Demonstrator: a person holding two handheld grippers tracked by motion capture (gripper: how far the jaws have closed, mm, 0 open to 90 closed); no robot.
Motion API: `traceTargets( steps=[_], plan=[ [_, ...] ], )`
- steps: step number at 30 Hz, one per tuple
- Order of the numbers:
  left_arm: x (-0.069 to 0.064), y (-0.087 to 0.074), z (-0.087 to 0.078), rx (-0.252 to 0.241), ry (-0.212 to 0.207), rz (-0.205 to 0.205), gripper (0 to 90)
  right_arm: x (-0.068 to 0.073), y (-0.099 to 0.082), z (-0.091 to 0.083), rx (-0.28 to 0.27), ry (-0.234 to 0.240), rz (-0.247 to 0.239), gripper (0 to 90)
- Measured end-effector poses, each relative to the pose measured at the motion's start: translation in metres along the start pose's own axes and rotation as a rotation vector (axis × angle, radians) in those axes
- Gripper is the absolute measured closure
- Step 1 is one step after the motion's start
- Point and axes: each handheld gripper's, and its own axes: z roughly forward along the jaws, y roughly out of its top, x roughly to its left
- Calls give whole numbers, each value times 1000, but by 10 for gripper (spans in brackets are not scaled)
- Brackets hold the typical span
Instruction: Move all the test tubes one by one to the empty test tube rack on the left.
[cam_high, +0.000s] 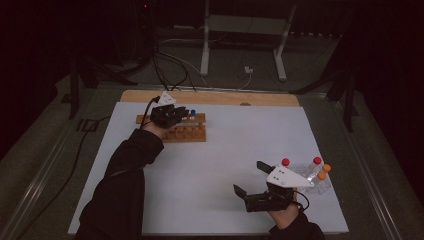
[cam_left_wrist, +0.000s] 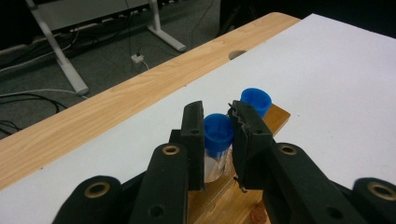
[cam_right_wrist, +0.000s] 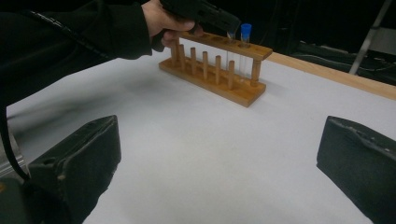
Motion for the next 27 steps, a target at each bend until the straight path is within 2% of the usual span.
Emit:
traceTargets(
  steps=[3, 10, 13, 19, 21, 23, 27],
  plan=[
    [0, 0, -2, 5, -4, -7, 746, 0, 0, 0, 0, -1, 2, 0],
    [-2, 7, -18, 0, -8, -21, 551, -1, 2, -3, -10, -6, 3, 0],
    [-6, 10, -30, -12, -26, -17, 480, -2, 4, -5, -10, -5, 8, 0],
    [-18, 10, -59, -62, -90, -38, 295, -6, 5, -8, -12, -21, 15, 0],
    [-24, 8, -67, -70, -128, -40, 216, -7, 5, -9, -5, -25, 19, 0],
    [-30, 6, -75, -75, -141, -26, 169, -9, 6, -11, -2, -32, 17, 0],
    [-44, -3, -91, -86, -196, -16, 79, -13, 10, -18, 1, -49, 9, 0]
  ],
)
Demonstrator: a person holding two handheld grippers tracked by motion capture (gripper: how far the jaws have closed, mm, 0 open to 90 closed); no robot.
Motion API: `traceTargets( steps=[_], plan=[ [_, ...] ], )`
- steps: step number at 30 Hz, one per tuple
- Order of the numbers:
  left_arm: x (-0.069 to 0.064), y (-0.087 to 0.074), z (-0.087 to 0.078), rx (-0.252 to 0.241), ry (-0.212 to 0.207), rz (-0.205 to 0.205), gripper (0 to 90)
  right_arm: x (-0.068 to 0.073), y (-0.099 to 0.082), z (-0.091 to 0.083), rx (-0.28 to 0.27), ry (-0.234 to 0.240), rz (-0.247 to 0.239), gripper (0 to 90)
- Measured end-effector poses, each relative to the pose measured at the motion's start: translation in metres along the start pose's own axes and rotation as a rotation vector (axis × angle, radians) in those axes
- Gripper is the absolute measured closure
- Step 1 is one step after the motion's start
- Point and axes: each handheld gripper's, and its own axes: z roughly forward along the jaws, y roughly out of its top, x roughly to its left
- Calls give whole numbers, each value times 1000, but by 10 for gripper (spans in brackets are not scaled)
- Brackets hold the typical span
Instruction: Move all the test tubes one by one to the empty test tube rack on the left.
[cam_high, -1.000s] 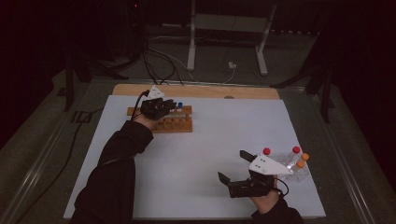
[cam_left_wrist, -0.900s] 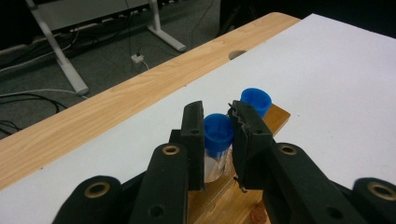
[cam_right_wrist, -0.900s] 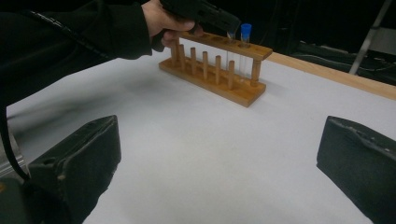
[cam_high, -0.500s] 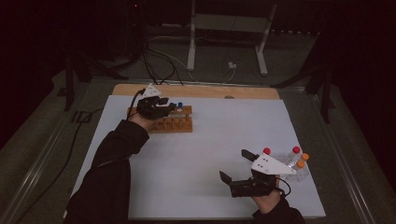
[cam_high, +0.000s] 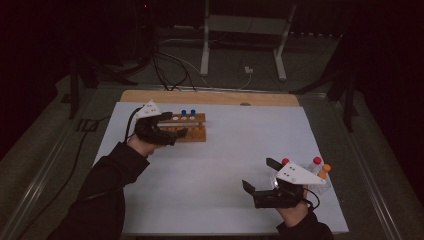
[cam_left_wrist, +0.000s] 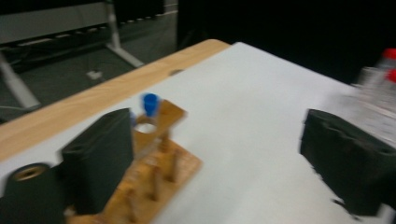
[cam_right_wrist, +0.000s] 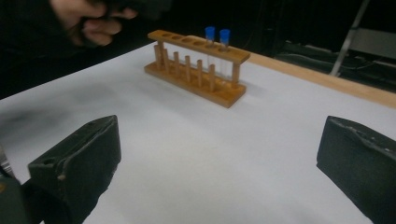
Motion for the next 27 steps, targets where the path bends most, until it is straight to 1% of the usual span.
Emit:
traceTargets(
  steps=[1, 2, 4, 6, 7, 9, 10, 12, 13, 15, 16, 20, 22, 23, 24, 25, 27],
  plan=[
    [-4, -3, -3, 6, -13, 0, 49, -1, 1, -2, 2, -5, -1, 0],
    [-7, -7, -5, 4, -37, -3, 19, -3, 2, -5, 1, -14, -6, 0],
    [-15, -14, -11, 3, -56, -1, 16, -7, 4, -10, 1, -25, -8, 0],
    [-21, -23, -16, 0, -90, -3, 14, -11, 4, -15, -2, -42, -4, 0],
    [-25, -27, -18, 2, -95, -1, 14, -13, 4, -18, -5, -46, 0, 0],
    [-32, -36, -21, -6, -120, -5, 14, -17, 3, -22, -5, -62, 9, 0],
    [-35, -40, -23, -3, -120, 0, 14, -19, 2, -24, -6, -67, 13, 0],
    [-41, -46, -26, -8, -140, 1, 14, -22, 0, -28, 0, -102, 14, 0],
    [-44, -49, -28, -6, -138, 4, 14, -24, -1, -31, 3, -107, 17, 0],
    [-49, -53, -30, -6, -155, 1, 14, -28, -2, -37, 3, -146, 17, 0],
    [-52, -55, -30, -3, -155, 7, 14, -30, -3, -40, 2, -152, 20, 0],
    [-59, -61, -32, -2, -160, 27, 14, -37, -7, -55, 6, -219, 28, 0],
    [-61, -62, -33, 2, -157, 34, 14, -41, -13, -63, 14, -242, 33, 13],
    [-62, -62, -33, -1, -165, 32, 14, -43, -16, -66, 13, -260, 40, 14],
    [-62, -62, -33, 0, -165, 34, 14, -45, -20, -70, 16, -271, 49, 30],
    [-63, -62, -33, 0, -157, 41, 14, -47, -23, -73, 18, -288, 52, 43],
    [-62, -63, -32, 6, -159, 42, 15, -51, -30, -77, 28, -323, 60, 57]
  ],
)
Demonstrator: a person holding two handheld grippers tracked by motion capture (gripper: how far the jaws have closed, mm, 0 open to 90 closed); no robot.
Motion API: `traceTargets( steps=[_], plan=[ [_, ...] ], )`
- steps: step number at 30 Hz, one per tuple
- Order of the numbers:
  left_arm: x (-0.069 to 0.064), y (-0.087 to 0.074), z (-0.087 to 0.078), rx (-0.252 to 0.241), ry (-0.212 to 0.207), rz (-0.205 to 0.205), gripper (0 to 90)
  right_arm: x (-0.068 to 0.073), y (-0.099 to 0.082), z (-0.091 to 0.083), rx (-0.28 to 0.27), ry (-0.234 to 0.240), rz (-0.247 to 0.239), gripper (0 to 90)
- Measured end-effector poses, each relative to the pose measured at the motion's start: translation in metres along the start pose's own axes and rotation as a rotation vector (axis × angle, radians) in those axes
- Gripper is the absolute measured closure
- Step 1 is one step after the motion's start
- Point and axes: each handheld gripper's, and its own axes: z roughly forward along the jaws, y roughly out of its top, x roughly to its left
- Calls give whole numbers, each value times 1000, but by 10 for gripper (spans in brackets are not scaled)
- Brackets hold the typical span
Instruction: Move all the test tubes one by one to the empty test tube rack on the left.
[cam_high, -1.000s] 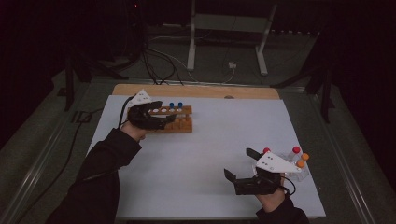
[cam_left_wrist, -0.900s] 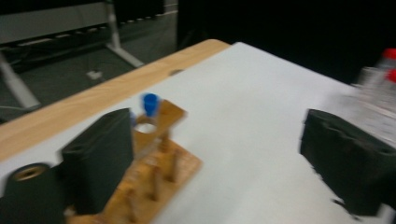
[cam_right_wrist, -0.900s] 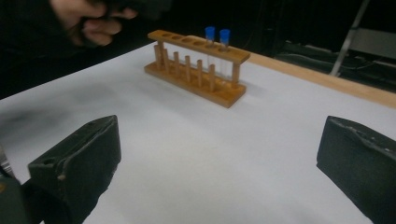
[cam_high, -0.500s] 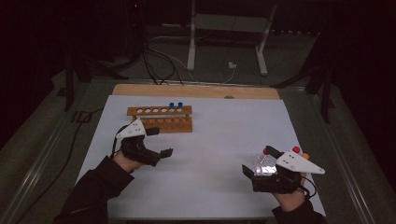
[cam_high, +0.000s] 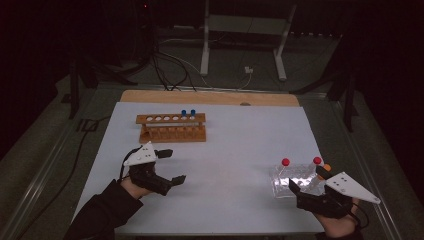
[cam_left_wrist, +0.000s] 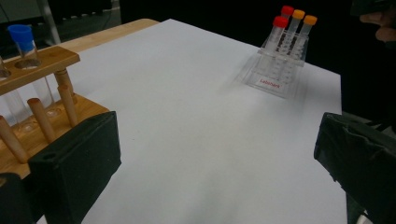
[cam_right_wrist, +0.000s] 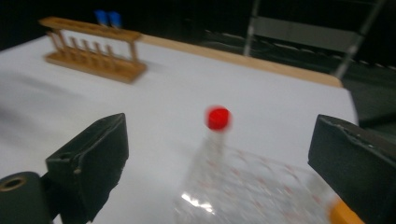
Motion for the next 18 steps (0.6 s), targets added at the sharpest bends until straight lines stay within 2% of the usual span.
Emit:
traceTargets(
  steps=[8, 10, 12, 13, 18],
  plan=[
    [0, -3, 3, 19, -13, -1, 14, -18, -18, -11, 27, -106, 39, 155],
    [0, -4, 3, 20, -15, 2, 14, -23, -23, -14, 19, -121, 57, 198],
    [-1, -3, 3, 22, -17, 4, 14, -27, -28, -14, 31, -154, 52, 238],
    [-1, -3, 3, 21, -26, 2, 15, -29, -30, -14, 38, -159, 56, 258],
    [-2, -2, 3, 19, -17, 11, 14, -38, -40, -10, 94, -184, 85, 391]
  ],
)
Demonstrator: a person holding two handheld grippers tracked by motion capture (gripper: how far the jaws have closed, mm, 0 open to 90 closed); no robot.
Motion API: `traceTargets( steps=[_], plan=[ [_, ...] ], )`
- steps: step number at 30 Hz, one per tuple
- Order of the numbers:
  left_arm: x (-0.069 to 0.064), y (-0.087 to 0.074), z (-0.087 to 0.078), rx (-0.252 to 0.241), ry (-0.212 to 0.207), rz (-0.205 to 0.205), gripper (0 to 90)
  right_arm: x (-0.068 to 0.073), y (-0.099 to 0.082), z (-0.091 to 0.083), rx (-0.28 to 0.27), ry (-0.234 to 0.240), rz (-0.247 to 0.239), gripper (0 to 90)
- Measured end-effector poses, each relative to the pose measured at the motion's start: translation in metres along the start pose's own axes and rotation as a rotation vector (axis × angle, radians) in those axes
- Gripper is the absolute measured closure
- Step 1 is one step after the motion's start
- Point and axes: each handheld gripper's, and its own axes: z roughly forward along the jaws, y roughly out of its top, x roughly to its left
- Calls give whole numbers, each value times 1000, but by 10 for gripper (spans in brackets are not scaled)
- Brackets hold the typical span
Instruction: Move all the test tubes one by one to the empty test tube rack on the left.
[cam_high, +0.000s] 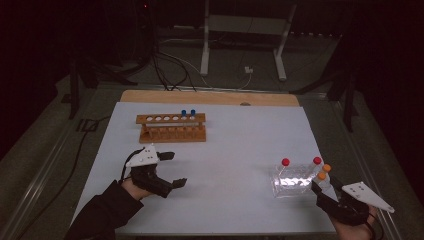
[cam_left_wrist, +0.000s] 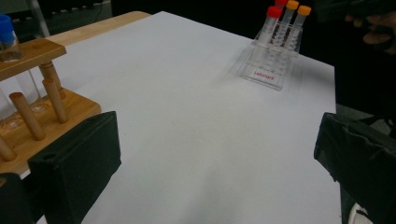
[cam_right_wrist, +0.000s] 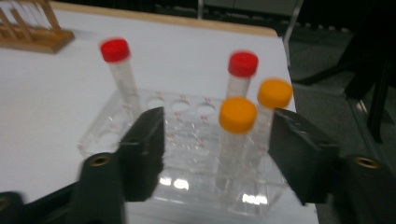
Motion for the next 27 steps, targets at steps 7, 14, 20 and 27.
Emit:
traceTargets(
  steps=[7, 14, 20, 27],
  plan=[
    [0, 0, 0, 4, -6, 2, 14, -6, -8, 12, 53, -3, 26, 525],
    [0, 0, 1, 6, -4, 4, 14, -9, -10, 22, 84, -9, 29, 613],
    [0, 0, 0, 3, -5, 1, 14, -9, -9, 29, 95, -15, 27, 693],
    [1, 0, -1, -2, -2, -2, 14, -8, -9, 32, 109, -30, 19, 732]
  ],
)
